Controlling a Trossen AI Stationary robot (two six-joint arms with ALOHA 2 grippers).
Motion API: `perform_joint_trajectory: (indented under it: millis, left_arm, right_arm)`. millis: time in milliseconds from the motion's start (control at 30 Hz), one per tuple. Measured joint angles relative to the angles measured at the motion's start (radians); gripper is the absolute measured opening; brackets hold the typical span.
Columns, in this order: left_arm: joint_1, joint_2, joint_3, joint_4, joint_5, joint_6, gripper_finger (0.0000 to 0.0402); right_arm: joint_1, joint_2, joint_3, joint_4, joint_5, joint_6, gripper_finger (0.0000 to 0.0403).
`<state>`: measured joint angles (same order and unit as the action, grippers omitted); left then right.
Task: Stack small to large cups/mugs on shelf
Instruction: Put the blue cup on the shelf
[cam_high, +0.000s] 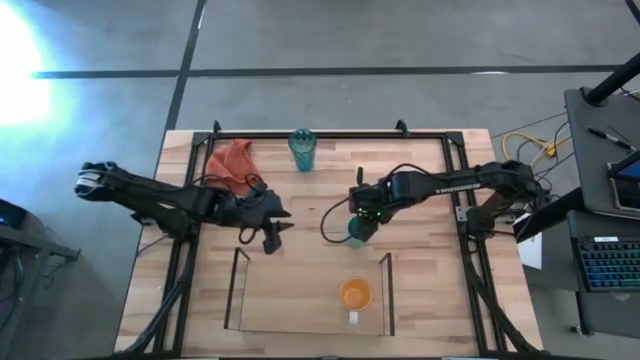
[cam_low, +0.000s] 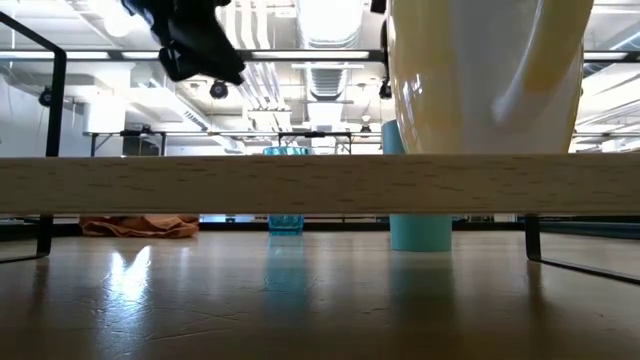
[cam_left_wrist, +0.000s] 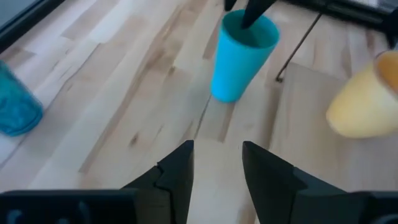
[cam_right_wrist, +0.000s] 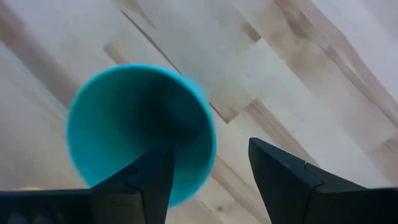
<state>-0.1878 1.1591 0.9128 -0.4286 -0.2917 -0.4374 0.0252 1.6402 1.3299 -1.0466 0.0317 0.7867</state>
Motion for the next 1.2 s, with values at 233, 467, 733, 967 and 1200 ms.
perform_joint_trajectory:
  millis: [233,467,733,967,1200]
  left_arm:
    - [0.038,-0.033,-0.033,-0.063,0.002,0.025,0.0123]
    - [0.008,-0.141,-0.032,-0.135,-0.002,0.017,0.0101]
    - [0.000,-0.305,-0.057,-0.259,-0.015,-0.057,0.0032]
    - [-0.010,-0.400,-0.110,-0.372,-0.030,-0.134,0.0004]
    - [-0.011,-0.447,-0.191,-0.343,-0.060,-0.161,0.0001]
  right_arm:
    - [-0.007,0.000,-0.080,0.152,-0.031,0.084,0.0148]
    - [-0.005,0.039,0.069,0.117,0.017,0.012,0.0019]
    - [0.044,0.382,0.681,-0.246,0.066,-0.251,0.0009]
    - [0.127,0.488,0.923,-0.363,-0.046,-0.257,0.0009]
    - [0.249,0.437,0.927,-0.284,0.092,-0.247,0.0009]
